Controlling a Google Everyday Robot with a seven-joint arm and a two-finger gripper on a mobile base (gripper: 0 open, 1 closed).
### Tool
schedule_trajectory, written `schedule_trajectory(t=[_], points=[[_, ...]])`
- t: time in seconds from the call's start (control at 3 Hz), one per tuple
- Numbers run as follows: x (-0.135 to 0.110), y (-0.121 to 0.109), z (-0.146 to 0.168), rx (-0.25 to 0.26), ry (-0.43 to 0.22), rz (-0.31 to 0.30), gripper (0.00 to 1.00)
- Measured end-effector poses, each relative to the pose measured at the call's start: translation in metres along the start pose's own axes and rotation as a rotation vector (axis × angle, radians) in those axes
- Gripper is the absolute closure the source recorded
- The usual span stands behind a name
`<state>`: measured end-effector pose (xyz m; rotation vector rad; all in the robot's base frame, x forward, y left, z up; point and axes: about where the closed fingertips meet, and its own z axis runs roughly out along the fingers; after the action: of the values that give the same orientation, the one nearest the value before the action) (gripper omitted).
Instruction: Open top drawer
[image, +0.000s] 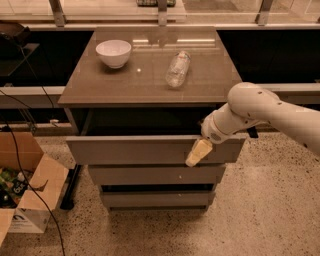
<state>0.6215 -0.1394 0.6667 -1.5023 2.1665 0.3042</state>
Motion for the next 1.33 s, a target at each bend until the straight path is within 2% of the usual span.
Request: schedule_trajectory(t=[0.33,0.67,1.0,1.33], points=[[0.002,0.004,0.002,-0.030,0.036,-0.018,0.00],[0.017,0.024,0.003,-0.102,0.102,0.000,0.19],[0.023,0.032,0.001,-0.133,0.126,0.009,0.42],[0.021,0.036,-0.006,-0.140,0.130,0.014,0.71]])
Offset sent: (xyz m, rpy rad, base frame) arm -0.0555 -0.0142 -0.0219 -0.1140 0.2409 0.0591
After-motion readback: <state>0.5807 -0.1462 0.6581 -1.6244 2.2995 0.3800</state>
